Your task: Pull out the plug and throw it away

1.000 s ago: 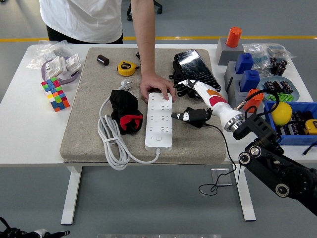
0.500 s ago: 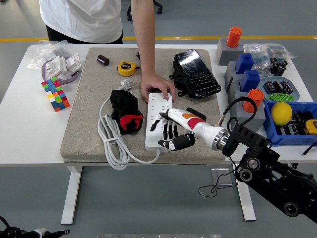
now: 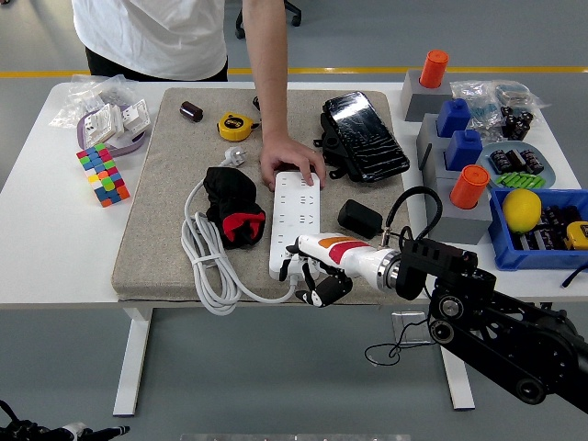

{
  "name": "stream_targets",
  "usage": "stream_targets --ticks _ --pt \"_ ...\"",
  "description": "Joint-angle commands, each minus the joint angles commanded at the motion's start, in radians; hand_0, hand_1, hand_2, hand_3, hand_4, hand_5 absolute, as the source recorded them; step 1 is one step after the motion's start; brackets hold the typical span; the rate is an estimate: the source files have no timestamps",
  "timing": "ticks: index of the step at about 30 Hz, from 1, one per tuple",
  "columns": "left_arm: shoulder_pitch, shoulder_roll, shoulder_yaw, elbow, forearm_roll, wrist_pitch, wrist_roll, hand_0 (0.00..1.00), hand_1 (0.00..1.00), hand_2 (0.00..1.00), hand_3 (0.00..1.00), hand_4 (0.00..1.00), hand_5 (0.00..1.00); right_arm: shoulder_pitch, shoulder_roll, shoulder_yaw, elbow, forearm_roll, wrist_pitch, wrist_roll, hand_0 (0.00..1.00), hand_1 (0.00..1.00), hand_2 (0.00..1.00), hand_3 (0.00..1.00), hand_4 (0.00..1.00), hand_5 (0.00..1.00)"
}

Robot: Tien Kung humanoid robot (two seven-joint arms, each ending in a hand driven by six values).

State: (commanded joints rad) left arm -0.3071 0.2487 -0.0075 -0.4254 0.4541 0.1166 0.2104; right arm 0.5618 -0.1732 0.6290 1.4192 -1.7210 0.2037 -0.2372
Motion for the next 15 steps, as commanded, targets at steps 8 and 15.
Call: stream_targets --ticks 8,15 --pt "0.002 0.002 0.007 -0.001 -0.001 -0.001 0.0 0.527 0.665 0.693 0.663 0.823 0.691 0.004 0.006 0.02 -0.006 0.012 0.007 -0.014 0.002 0.002 0.108 0.901 0.605 0.002" --pt "0.003 0.003 0.008 -0.002 0.008 -0.003 0.003 0.527 0.664 0.693 0.663 0.824 0.691 0.006 0.008 0.025 -0.024 0.003 0.054 -0.055 0.002 0.002 0.108 0.908 0.585 0.002"
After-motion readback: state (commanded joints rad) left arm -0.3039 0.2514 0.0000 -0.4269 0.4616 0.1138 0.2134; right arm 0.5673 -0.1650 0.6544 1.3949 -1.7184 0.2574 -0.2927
